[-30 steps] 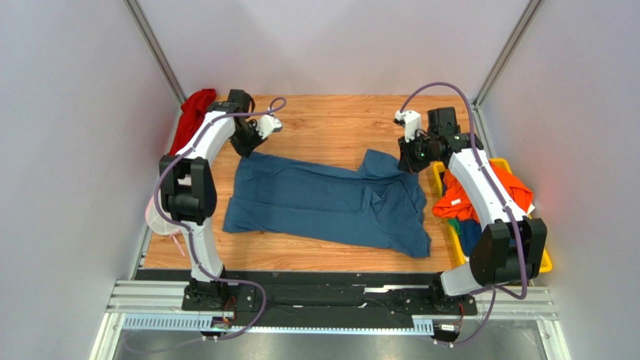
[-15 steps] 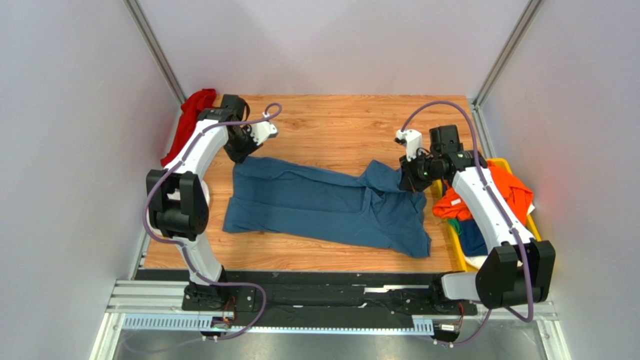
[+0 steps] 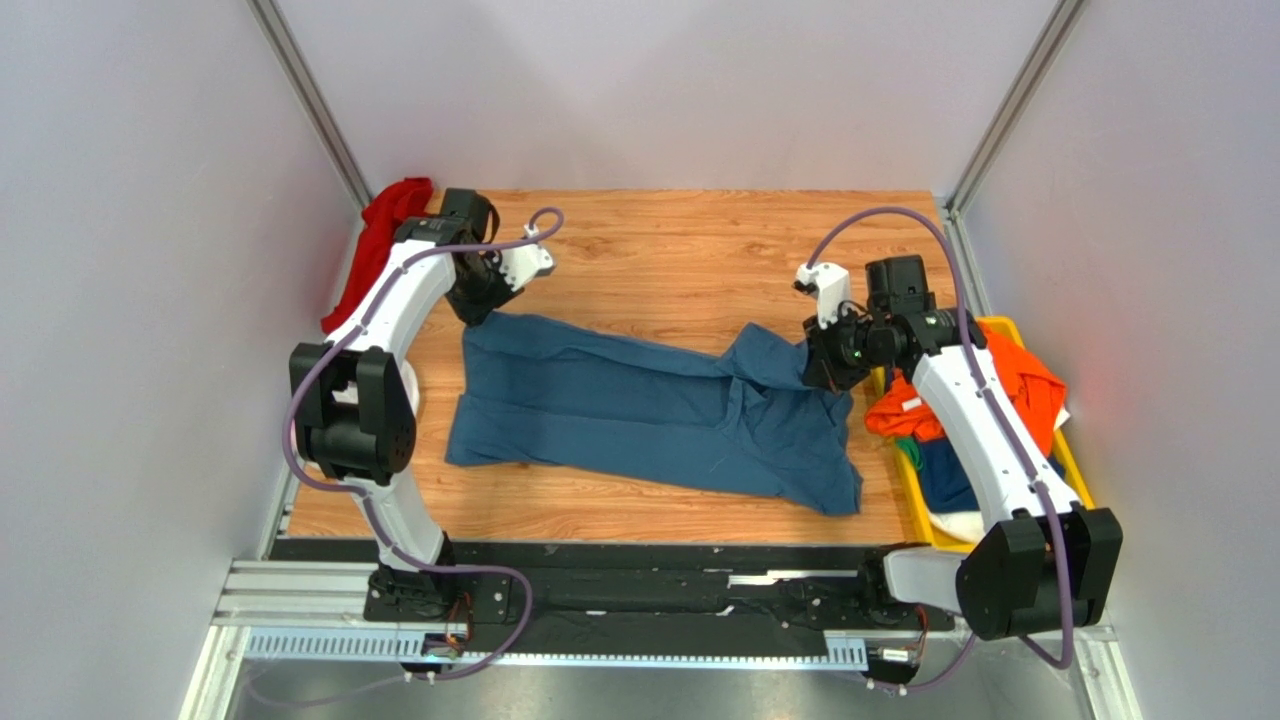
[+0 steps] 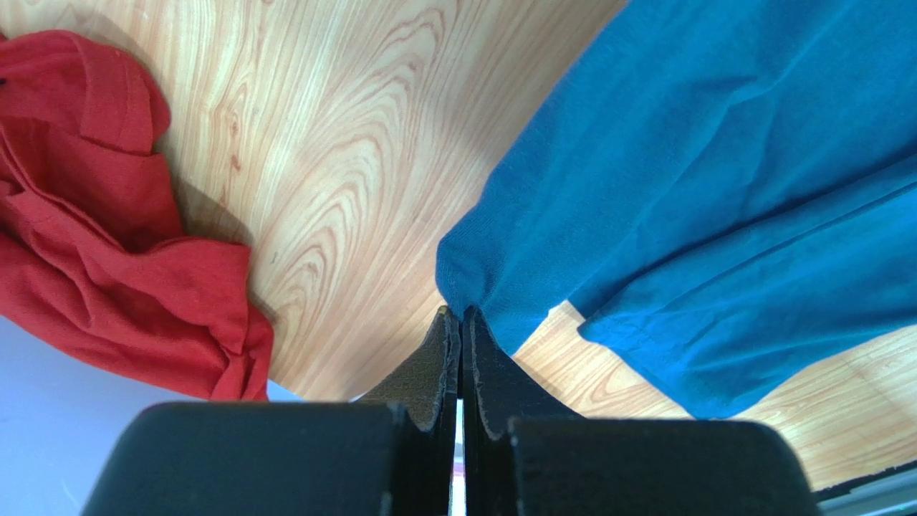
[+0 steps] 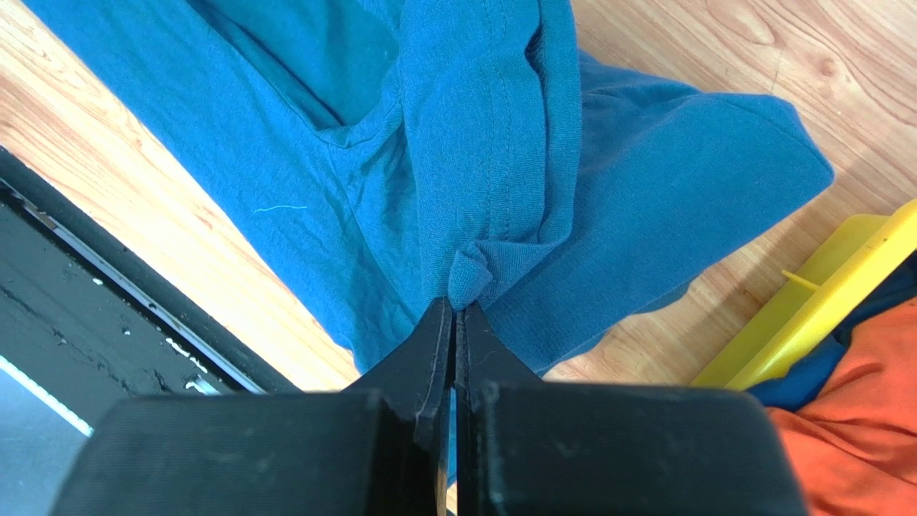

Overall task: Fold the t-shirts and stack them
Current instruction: Fold the other side of the tshirt into a rectangle

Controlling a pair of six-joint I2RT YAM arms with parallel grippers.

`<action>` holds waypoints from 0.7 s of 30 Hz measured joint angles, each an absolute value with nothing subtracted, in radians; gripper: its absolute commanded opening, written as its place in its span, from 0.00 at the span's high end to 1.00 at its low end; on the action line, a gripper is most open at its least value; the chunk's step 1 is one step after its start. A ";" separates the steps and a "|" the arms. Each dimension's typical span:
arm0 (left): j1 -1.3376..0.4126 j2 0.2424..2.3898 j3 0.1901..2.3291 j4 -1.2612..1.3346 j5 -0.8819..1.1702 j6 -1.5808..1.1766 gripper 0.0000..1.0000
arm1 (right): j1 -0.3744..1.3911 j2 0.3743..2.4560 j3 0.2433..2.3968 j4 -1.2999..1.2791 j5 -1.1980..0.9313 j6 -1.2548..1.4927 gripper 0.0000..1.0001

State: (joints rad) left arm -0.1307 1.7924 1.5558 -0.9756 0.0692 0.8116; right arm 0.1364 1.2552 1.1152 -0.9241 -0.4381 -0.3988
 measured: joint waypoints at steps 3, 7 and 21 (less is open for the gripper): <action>-0.131 1.792 1.556 -0.976 0.067 0.813 1.00 | 0.136 1.260 1.137 -0.939 -0.436 -0.402 1.00; -0.131 1.793 1.557 -0.975 0.065 0.813 1.00 | 0.136 1.282 1.189 -0.945 -0.428 -0.412 1.00; -0.131 1.827 1.559 -0.948 0.039 0.813 1.00 | 0.136 1.341 1.345 -0.979 -0.391 -0.434 1.00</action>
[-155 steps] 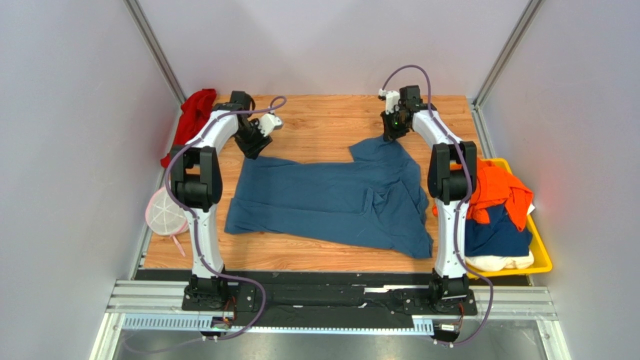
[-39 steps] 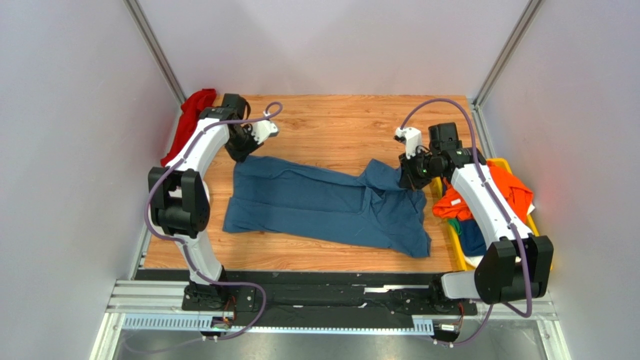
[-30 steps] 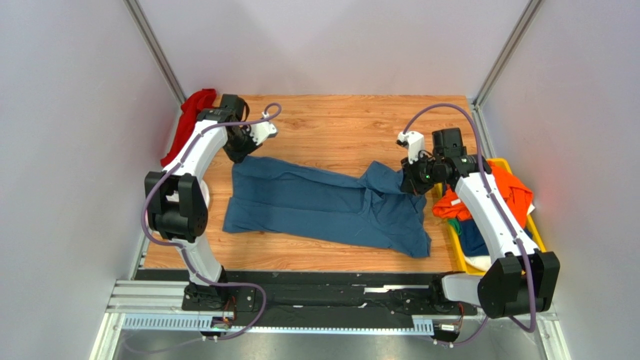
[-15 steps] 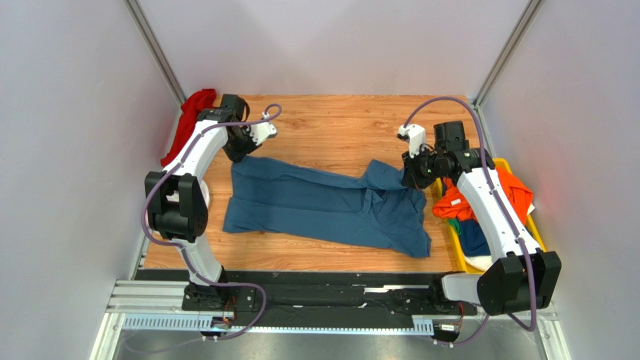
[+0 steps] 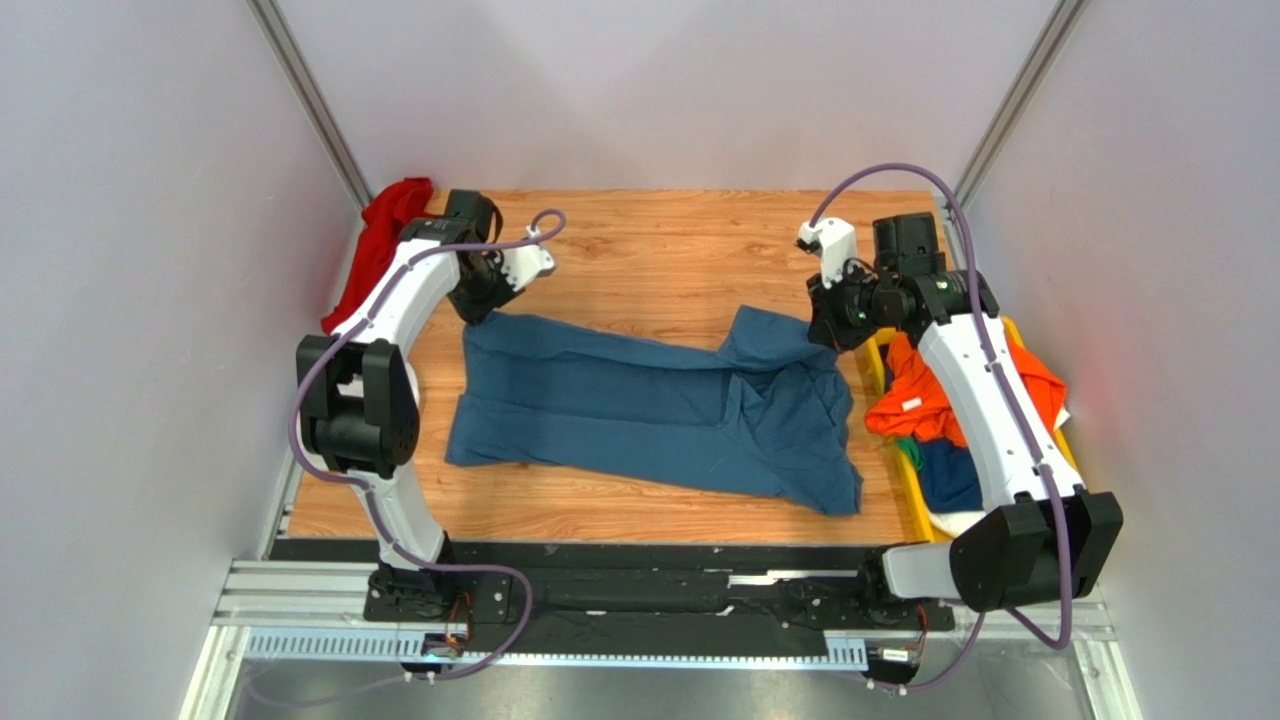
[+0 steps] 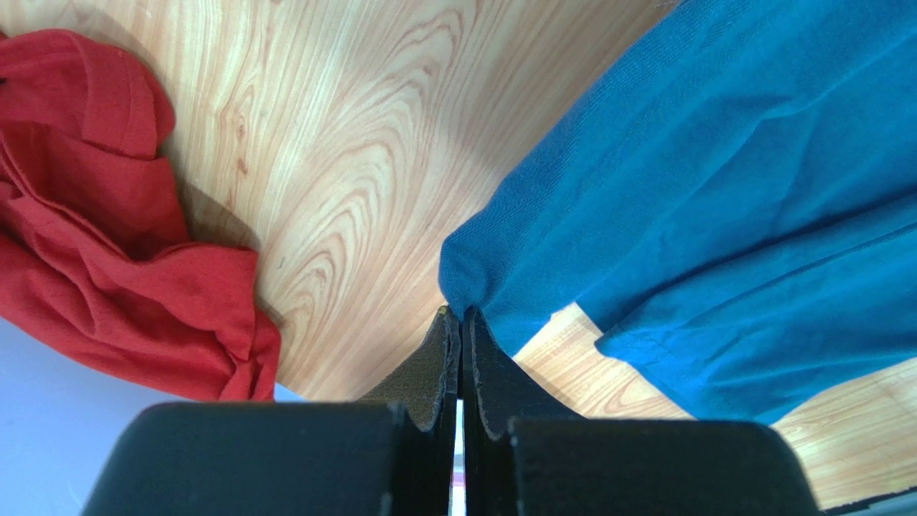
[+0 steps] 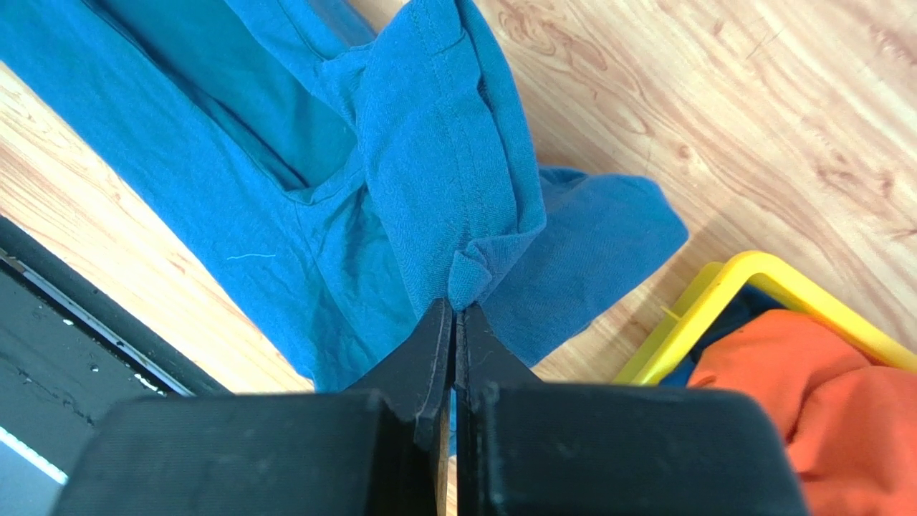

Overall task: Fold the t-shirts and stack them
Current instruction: Fold the other side of the tshirt into a rectangle

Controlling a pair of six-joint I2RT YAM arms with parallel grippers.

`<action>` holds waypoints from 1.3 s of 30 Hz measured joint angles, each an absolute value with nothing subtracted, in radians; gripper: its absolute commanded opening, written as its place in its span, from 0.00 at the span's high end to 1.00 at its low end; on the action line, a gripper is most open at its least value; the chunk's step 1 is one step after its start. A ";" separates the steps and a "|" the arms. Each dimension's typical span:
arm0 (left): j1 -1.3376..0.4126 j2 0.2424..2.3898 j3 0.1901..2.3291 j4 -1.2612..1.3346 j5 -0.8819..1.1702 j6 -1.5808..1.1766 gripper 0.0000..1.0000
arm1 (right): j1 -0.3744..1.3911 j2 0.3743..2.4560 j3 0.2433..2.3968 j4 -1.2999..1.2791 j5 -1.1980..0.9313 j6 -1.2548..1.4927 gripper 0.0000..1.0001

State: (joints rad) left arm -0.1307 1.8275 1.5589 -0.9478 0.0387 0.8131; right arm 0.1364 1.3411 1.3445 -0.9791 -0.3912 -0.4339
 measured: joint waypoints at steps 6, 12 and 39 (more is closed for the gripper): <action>-0.131 1.827 1.559 -0.942 0.035 0.813 1.00 | 0.136 1.341 1.360 -0.995 -0.391 -0.440 1.00; -0.131 1.827 1.547 -0.934 0.035 0.813 1.00 | 0.136 1.300 1.303 -0.998 -0.393 -0.440 1.00; -0.131 1.797 1.390 -0.922 0.024 0.812 1.00 | 0.137 1.206 0.908 -0.934 -0.455 -0.440 1.00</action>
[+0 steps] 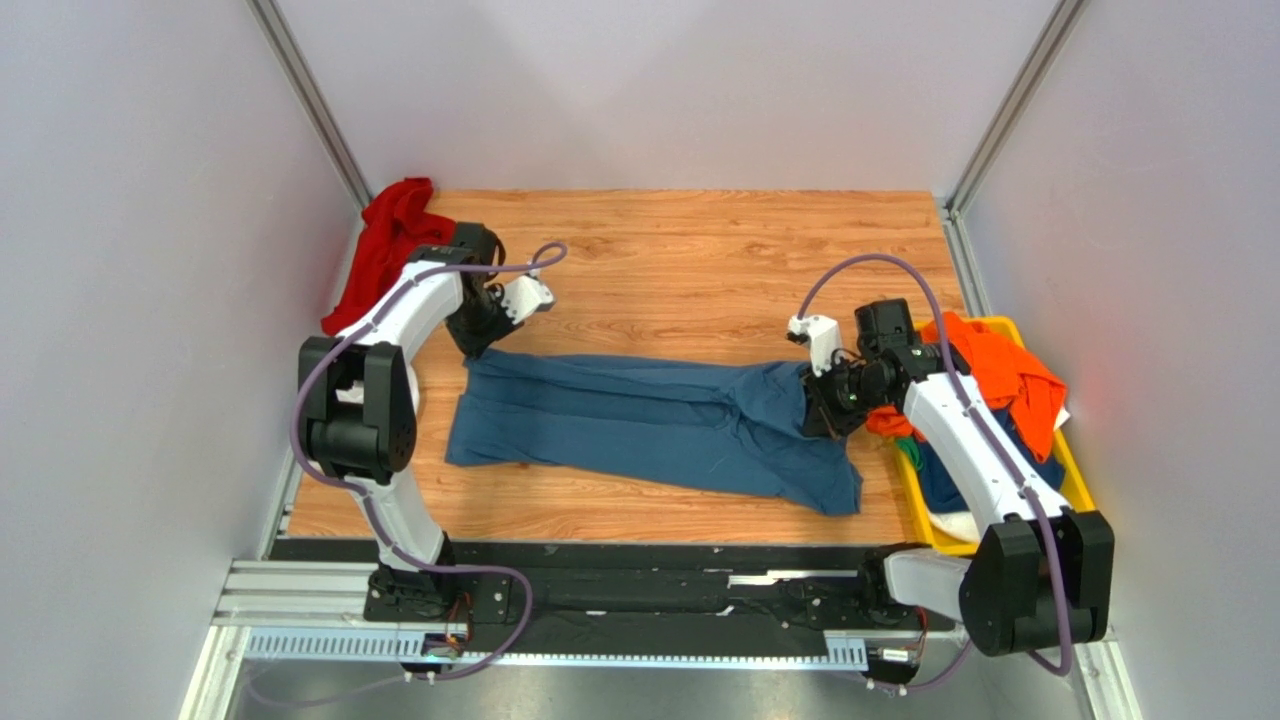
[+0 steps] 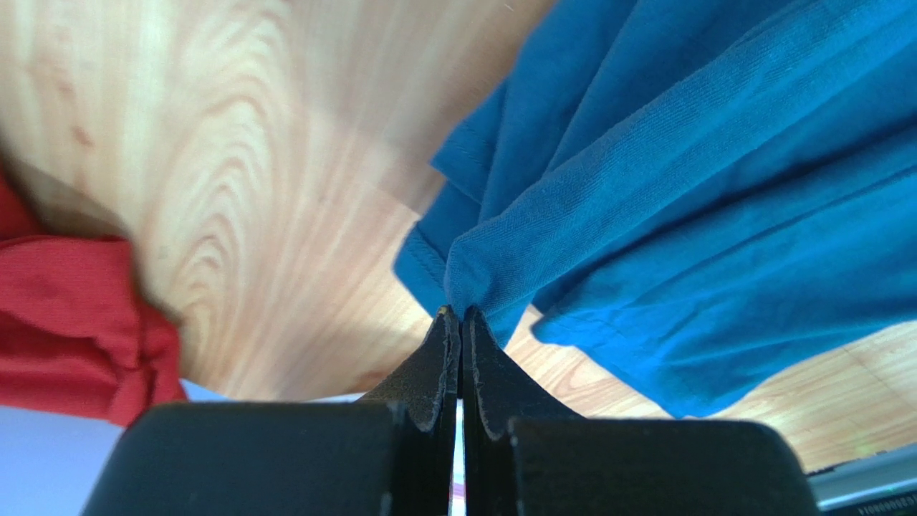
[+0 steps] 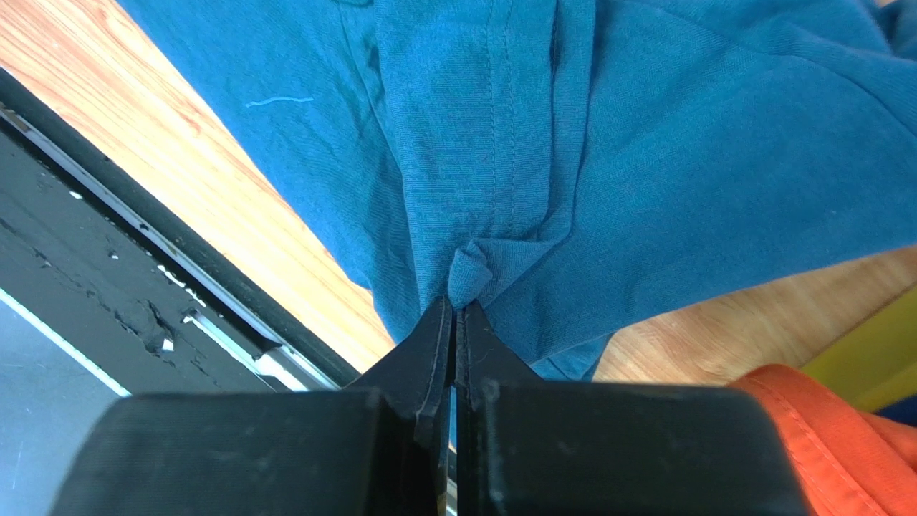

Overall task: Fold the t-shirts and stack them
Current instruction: Fold the other side of the tshirt into a rectangle

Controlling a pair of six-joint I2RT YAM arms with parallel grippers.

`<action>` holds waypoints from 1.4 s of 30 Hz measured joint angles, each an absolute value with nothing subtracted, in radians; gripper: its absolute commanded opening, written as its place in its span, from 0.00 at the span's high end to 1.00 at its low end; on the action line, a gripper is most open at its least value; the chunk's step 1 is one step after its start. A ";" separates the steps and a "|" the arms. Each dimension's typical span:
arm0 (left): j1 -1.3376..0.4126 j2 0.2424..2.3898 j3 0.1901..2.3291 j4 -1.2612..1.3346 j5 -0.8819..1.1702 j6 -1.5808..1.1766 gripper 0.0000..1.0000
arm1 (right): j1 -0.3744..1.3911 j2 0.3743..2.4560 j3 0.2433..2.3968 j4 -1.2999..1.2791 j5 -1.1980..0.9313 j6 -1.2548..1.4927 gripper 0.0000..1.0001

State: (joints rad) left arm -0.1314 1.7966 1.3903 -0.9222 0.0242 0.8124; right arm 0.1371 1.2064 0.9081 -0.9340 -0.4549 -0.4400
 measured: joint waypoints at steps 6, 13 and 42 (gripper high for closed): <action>-0.132 1.797 1.330 -0.918 0.022 0.809 1.00 | 0.137 1.226 0.895 -0.920 -0.447 -0.446 1.00; -0.136 1.797 1.312 -0.919 0.008 0.805 0.99 | 0.137 1.244 0.884 -0.915 -0.444 -0.459 1.00; -0.137 1.845 1.298 -1.073 0.073 0.748 0.67 | 0.137 1.309 0.824 -0.916 -0.399 -0.523 1.00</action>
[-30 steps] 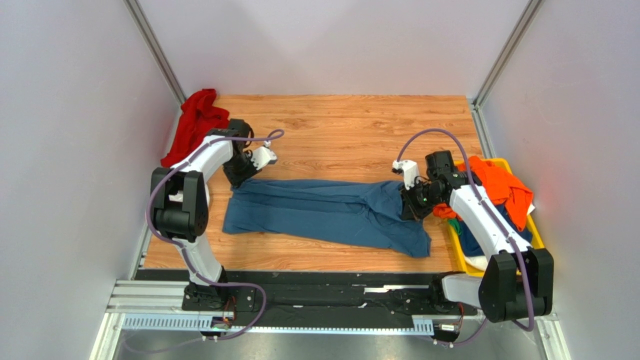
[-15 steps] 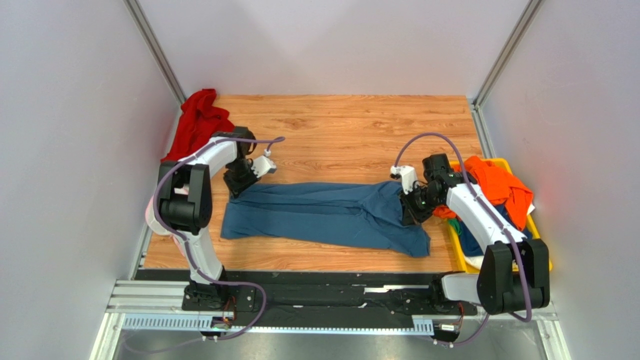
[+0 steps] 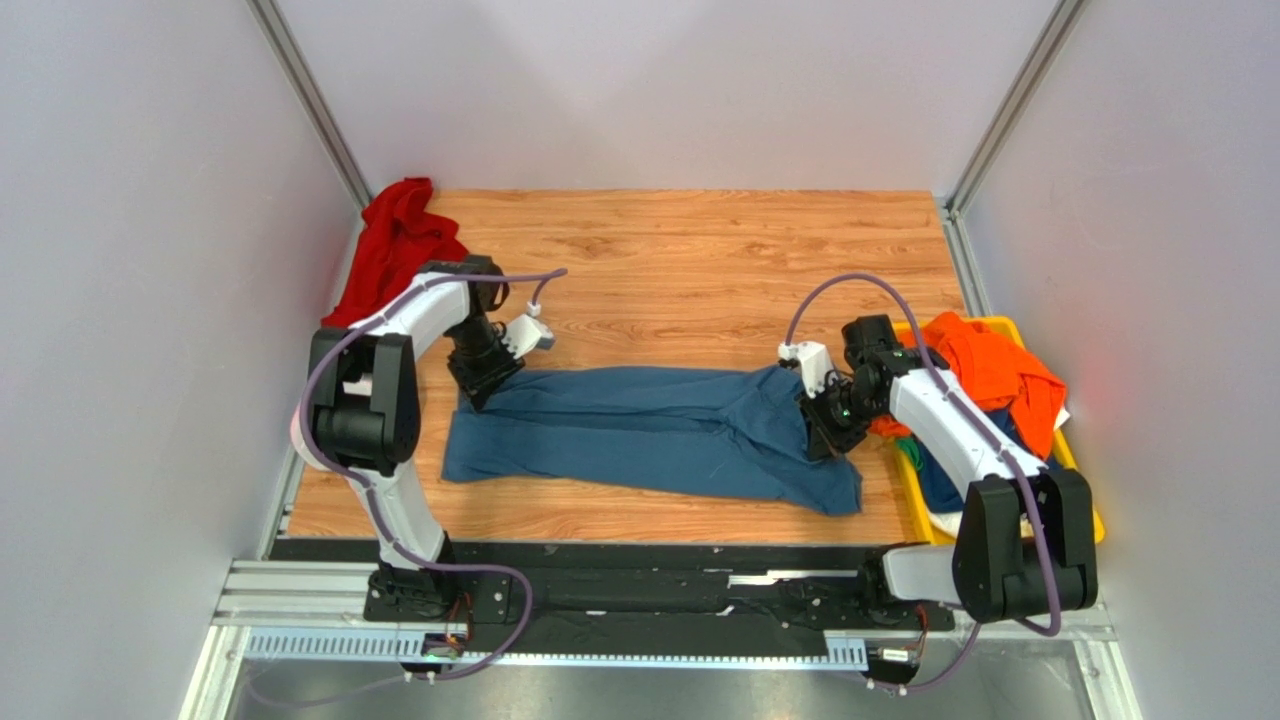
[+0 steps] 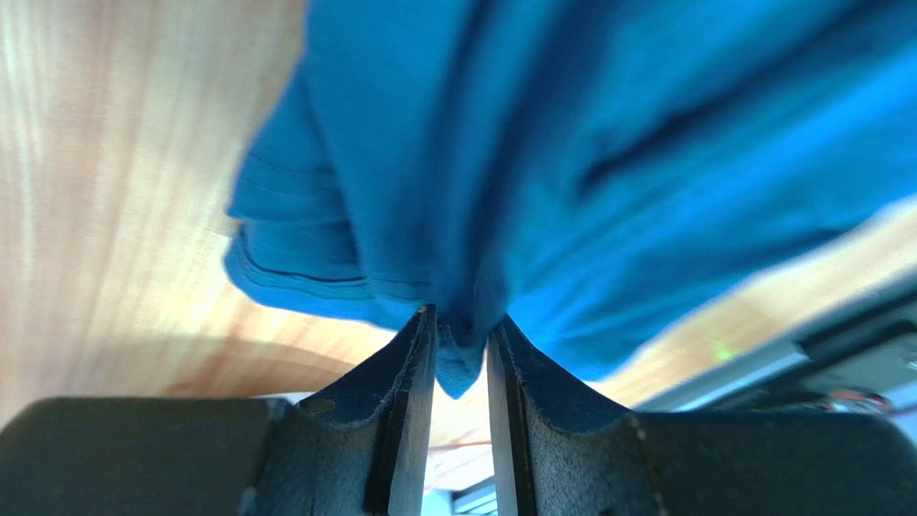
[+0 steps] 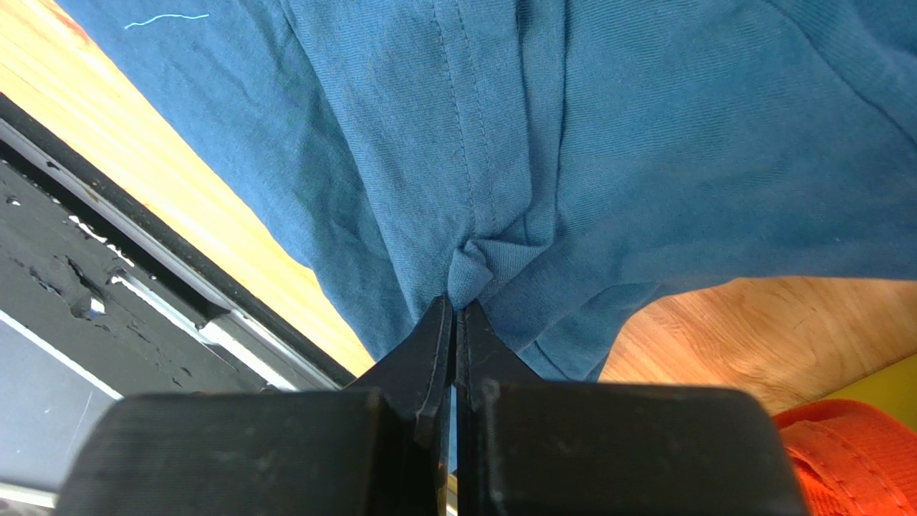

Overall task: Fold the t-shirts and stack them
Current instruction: Fold the other side of the tshirt into a rectangle

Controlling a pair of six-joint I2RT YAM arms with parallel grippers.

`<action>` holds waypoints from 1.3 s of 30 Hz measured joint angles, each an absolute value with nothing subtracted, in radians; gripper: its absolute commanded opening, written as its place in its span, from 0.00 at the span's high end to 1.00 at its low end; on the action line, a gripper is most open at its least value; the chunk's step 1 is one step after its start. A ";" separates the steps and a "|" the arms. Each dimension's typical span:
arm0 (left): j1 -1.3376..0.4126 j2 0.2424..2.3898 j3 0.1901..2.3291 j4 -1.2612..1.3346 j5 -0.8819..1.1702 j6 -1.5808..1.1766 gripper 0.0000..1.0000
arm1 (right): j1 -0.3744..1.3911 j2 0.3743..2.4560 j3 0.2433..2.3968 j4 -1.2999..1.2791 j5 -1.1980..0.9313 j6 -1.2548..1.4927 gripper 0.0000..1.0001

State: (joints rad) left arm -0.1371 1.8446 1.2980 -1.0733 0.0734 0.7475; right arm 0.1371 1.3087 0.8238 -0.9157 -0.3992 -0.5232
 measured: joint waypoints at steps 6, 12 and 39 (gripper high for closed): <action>-0.138 1.770 1.305 -1.157 0.198 0.748 0.67 | 0.137 1.324 0.813 -0.915 -0.390 -0.529 1.00; -0.137 1.705 1.320 -1.242 0.302 0.754 0.67 | 0.137 1.338 0.808 -0.913 -0.380 -0.533 1.00; -0.138 1.993 1.690 -1.147 0.484 0.587 0.67 | 0.137 1.379 0.784 -0.886 -0.310 -0.551 0.55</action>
State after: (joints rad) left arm -0.1379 1.9934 1.6897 -1.1473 0.4843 0.5865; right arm 0.1371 1.3788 0.7841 -0.8864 -0.3103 -0.5514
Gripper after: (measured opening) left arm 0.335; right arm 0.393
